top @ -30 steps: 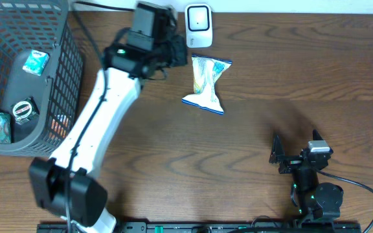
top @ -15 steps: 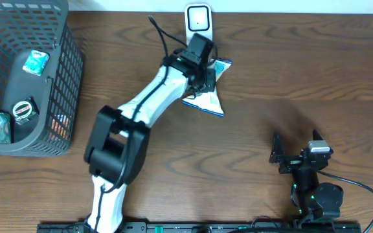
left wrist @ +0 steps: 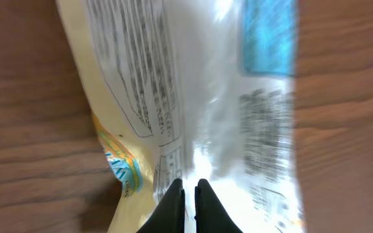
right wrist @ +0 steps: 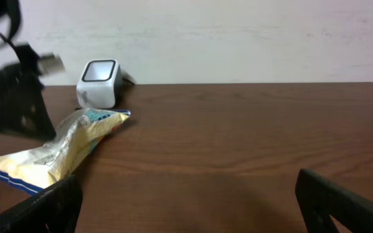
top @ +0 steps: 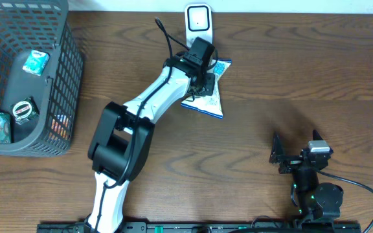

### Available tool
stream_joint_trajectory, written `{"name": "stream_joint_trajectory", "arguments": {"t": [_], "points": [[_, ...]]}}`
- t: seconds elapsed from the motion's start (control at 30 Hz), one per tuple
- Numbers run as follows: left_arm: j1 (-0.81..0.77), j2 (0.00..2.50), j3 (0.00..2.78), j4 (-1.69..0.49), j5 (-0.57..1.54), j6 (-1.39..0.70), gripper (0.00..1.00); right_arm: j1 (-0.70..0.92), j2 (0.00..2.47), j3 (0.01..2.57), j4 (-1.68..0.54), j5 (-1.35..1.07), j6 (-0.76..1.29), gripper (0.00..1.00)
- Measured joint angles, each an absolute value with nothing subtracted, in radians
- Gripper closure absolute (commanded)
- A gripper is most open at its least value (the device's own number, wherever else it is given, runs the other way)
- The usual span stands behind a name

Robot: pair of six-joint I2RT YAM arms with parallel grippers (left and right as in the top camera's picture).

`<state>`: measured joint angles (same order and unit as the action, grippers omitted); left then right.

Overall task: Scan the item barcode
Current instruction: 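Hold the snack bag's barcode under the scanner with the left gripper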

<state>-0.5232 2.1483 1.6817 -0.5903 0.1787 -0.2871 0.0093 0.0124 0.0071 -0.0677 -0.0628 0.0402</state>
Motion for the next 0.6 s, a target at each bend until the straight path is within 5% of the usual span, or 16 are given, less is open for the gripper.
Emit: {"name": "stream_joint_trajectory", "arguments": {"t": [0.3, 0.6], "points": [[-0.522, 1.939, 1.701, -0.468, 0.176, -0.283, 0.92, 0.009, 0.012, 0.007, -0.068, -0.063, 0.040, 0.01], [-0.522, 2.116, 1.705, -0.356, 0.173, -0.292, 0.92, 0.009, 0.012, 0.007, -0.068, -0.063, 0.040, 0.01]]}}
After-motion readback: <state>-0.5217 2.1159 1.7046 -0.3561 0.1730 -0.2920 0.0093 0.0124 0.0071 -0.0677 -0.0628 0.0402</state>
